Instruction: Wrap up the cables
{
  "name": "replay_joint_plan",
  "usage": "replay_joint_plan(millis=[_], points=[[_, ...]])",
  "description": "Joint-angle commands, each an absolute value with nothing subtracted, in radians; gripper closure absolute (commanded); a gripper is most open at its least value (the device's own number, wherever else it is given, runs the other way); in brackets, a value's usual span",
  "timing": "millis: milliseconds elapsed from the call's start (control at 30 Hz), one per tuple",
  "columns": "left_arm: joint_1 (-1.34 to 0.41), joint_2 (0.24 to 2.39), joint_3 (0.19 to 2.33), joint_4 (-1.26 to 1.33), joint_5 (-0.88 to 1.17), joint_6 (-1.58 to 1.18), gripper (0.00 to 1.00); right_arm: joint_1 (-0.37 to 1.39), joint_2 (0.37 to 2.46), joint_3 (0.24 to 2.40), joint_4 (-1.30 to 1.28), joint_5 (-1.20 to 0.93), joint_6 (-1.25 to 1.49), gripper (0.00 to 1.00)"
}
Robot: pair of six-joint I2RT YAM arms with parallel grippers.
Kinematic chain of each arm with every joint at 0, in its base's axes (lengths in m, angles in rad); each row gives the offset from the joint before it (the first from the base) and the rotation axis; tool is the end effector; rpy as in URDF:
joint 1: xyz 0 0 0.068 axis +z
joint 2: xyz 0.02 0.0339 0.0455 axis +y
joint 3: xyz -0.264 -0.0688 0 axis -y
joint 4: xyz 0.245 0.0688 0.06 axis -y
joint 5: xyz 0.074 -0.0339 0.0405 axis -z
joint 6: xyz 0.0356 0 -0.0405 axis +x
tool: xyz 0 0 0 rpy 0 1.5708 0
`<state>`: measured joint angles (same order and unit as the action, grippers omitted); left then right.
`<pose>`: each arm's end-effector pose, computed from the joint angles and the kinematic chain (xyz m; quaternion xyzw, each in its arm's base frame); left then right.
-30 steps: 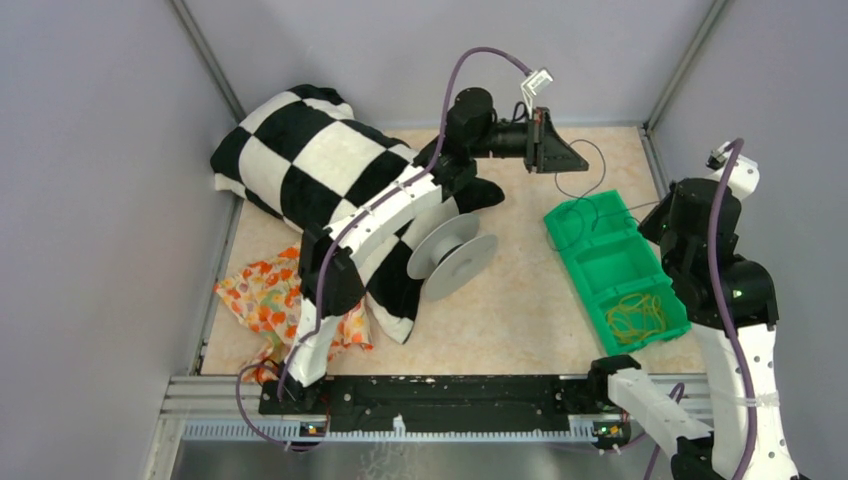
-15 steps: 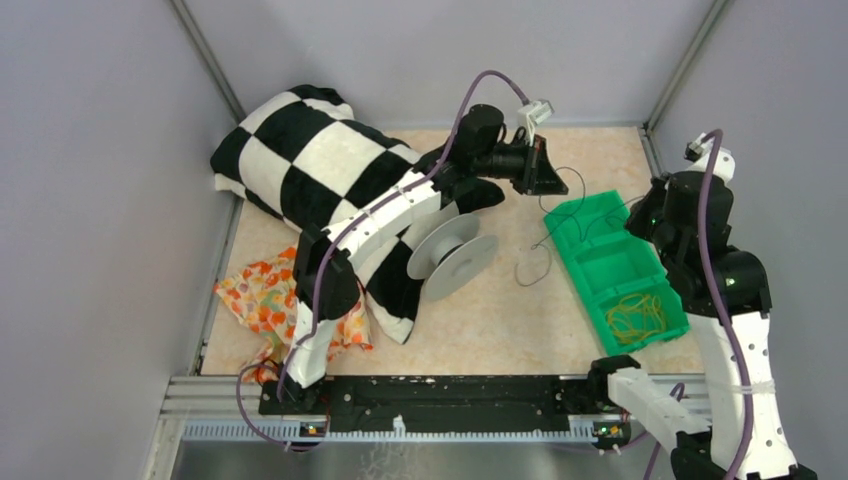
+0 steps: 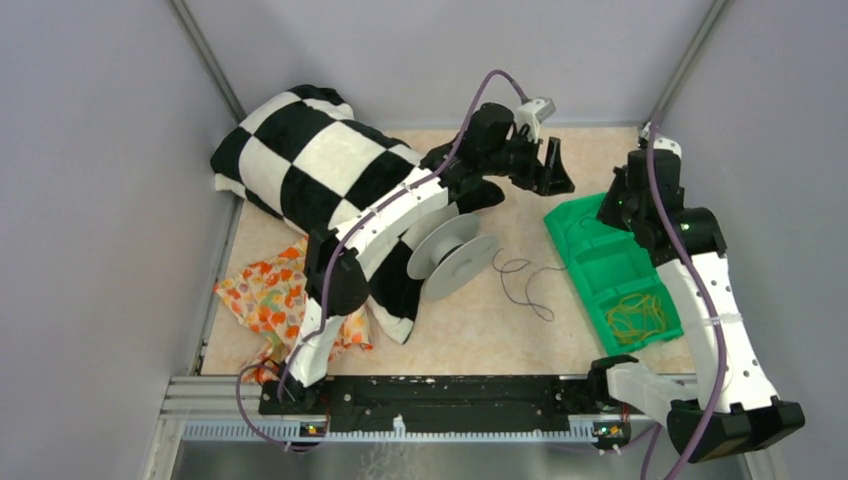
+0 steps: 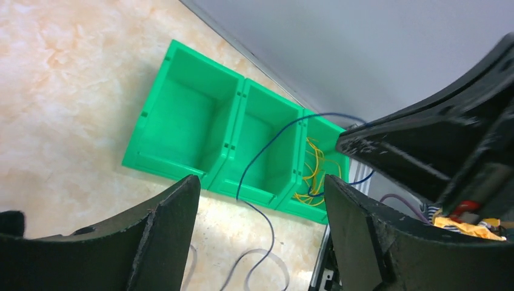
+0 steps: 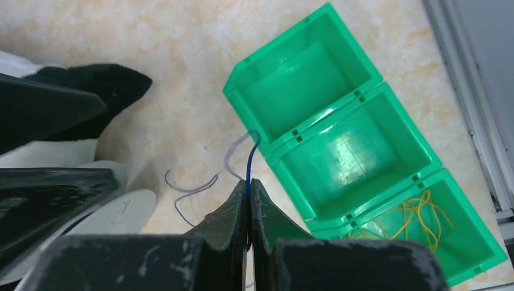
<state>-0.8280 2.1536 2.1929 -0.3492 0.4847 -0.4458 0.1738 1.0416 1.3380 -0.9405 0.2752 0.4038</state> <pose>0.3315 -0.3856 0.3713 0.2878 0.7430 -0.4962 0.3448 0.1889 0.0233 0.4053 0.1626 0.8732 0.0085 0.4593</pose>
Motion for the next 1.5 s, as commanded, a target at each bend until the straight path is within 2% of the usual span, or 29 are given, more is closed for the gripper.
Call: replay_joint_plan(millis=[0,233,333,433,500,700,900,1067,1200,1300,1467], points=[[-0.778,2.012,2.15,-0.312,0.438,-0.447,0.19,0.172,1.035,1.298,-0.913,0.197,0.402,1.0],[-0.764,1.813,1.987,-0.296,0.454,-0.343,0.19,0.172,1.051,1.254,-0.858,0.05,0.489,1.0],[-0.761,1.718,1.881,-0.281,0.281,-0.27,0.15,0.172,1.029,1.17,-0.726,-0.097,0.604,1.0],[-0.739,1.635,1.807,-0.268,0.267,-0.221,0.1,0.192,1.047,1.097,-0.604,-0.22,0.727,1.0],[-0.723,1.599,1.785,-0.314,0.277,-0.188,0.06,0.243,1.073,1.097,-0.575,-0.203,0.763,1.0],[-0.703,1.55,1.798,-0.563,0.351,-0.068,0.05,0.345,1.127,1.176,-0.543,-0.173,0.789,1.0],[-0.703,1.428,1.623,-0.515,0.348,-0.135,0.01,0.36,1.166,1.231,-0.544,-0.206,0.768,1.0],[-0.705,1.465,1.651,-0.549,0.348,-0.126,0.01,0.361,1.188,1.252,-0.547,-0.207,0.77,1.0],[-0.742,1.483,1.628,-0.478,0.361,-0.125,0.01,0.36,1.192,1.26,-0.543,-0.219,0.784,1.0],[-0.801,1.45,1.534,-0.351,0.313,-0.071,0.02,0.36,1.182,1.258,-0.541,-0.214,0.791,1.0],[-0.827,1.374,1.361,-0.121,0.319,-0.052,0.12,0.36,1.167,1.25,-0.547,-0.21,0.798,1.0]])
